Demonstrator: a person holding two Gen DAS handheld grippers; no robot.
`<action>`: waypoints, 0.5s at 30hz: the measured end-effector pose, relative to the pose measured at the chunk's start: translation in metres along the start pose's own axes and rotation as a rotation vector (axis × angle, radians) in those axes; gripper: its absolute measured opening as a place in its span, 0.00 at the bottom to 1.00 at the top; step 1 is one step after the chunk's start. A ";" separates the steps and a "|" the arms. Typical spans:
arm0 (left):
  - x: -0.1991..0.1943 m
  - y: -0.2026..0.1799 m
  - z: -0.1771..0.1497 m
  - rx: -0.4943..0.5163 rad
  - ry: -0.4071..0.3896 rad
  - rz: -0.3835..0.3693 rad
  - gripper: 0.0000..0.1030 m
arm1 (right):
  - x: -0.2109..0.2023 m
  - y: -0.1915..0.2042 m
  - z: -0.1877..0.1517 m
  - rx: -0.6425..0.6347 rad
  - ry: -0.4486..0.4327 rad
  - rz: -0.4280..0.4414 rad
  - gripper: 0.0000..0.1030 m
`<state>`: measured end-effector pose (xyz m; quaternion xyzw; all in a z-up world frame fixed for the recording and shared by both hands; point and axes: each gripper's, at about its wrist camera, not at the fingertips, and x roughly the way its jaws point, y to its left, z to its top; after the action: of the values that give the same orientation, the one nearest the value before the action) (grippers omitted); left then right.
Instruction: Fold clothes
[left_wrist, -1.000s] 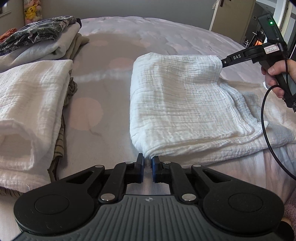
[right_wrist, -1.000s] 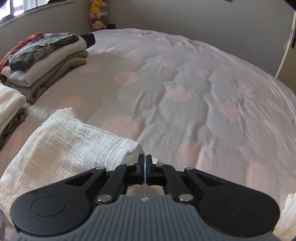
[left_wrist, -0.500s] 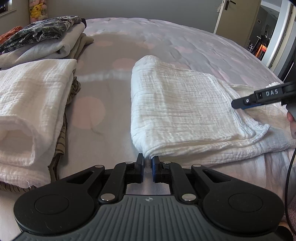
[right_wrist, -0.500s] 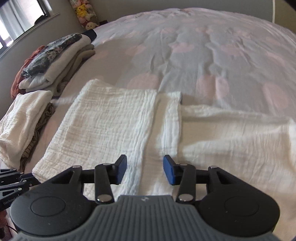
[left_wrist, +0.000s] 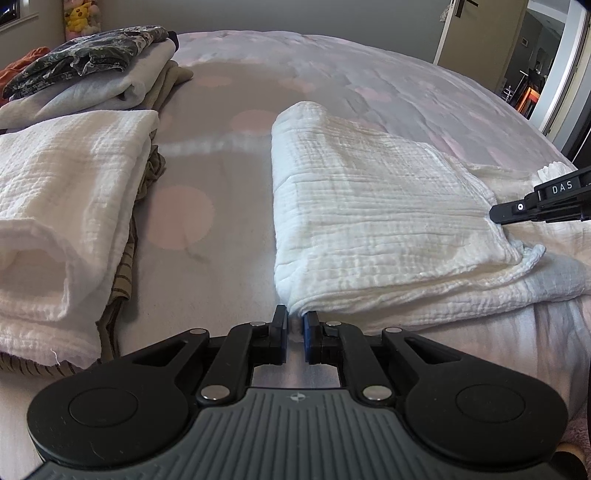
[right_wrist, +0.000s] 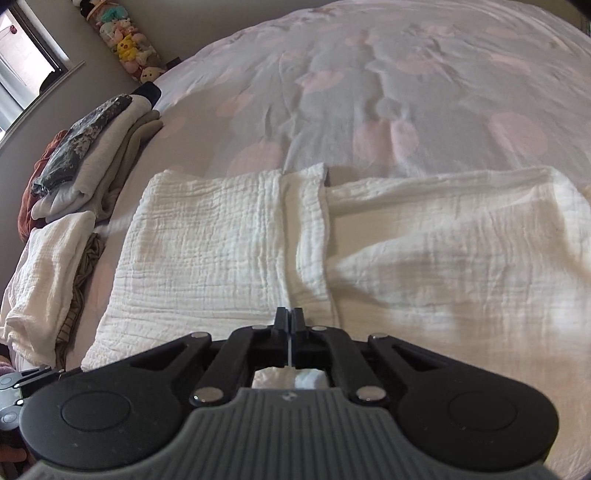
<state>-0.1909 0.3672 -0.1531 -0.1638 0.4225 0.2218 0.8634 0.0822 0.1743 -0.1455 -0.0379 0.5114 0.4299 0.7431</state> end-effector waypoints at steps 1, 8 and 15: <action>0.000 0.000 0.000 -0.001 0.000 0.000 0.06 | 0.000 -0.001 0.000 0.003 0.002 0.008 0.07; 0.002 0.000 0.001 0.002 0.005 -0.002 0.06 | -0.009 -0.008 0.026 0.010 -0.079 0.006 0.56; 0.002 0.001 0.002 0.005 0.010 -0.009 0.06 | 0.031 -0.011 0.049 0.050 -0.011 0.048 0.56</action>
<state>-0.1891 0.3695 -0.1537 -0.1647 0.4269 0.2161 0.8625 0.1283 0.2104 -0.1508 -0.0048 0.5186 0.4349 0.7361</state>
